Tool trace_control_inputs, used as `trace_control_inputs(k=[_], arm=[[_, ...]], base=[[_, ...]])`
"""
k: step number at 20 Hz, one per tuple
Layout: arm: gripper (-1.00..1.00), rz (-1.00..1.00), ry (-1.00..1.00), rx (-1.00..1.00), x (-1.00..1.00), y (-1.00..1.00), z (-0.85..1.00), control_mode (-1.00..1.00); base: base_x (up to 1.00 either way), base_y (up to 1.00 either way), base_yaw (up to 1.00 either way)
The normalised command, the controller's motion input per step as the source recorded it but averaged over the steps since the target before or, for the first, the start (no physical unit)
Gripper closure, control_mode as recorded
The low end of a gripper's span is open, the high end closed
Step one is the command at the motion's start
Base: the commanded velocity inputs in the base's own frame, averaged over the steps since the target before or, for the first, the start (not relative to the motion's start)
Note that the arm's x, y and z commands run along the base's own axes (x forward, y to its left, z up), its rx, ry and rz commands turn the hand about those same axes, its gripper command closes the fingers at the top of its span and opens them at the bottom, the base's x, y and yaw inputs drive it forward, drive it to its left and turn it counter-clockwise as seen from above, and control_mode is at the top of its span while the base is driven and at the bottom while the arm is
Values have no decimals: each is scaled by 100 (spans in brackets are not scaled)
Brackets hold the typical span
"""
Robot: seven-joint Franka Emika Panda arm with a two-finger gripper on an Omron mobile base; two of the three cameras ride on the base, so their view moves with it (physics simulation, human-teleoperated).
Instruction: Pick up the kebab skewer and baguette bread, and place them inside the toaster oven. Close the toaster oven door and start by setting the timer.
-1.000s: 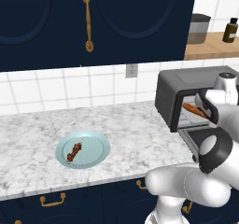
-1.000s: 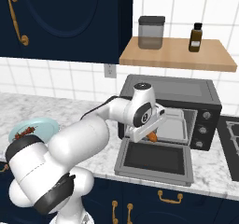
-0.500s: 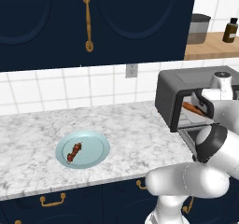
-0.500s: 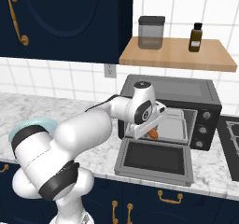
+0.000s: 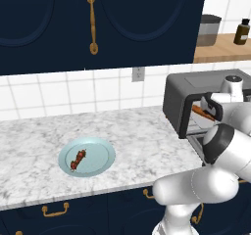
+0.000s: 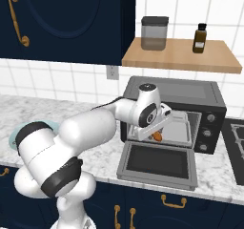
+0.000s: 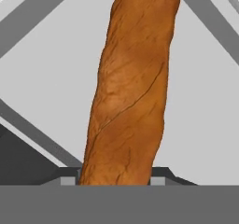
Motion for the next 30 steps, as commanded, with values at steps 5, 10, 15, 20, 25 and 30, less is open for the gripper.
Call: trace_control_inputs(k=[5, 10, 15, 20, 25, 30], arm=[[100, -3, 0, 1, 8, -17, -18, -100], [100, -1, 0, 0, 2, -12, -31, -100], [-100, 0, 7, 0, 0, -2, -27, -100], [-100, 0, 6, 0, 0, -17, -19, -100], [-100, 0, 1, 0, 0, -12, 0, -100], [-100, -4, -1, 0, -33, -5, 15, -100]], base=[[0, 0, 0], [0, 0, 0], [0, 0, 0], [0, 0, 0], [0, 0, 0], [0, 0, 0]])
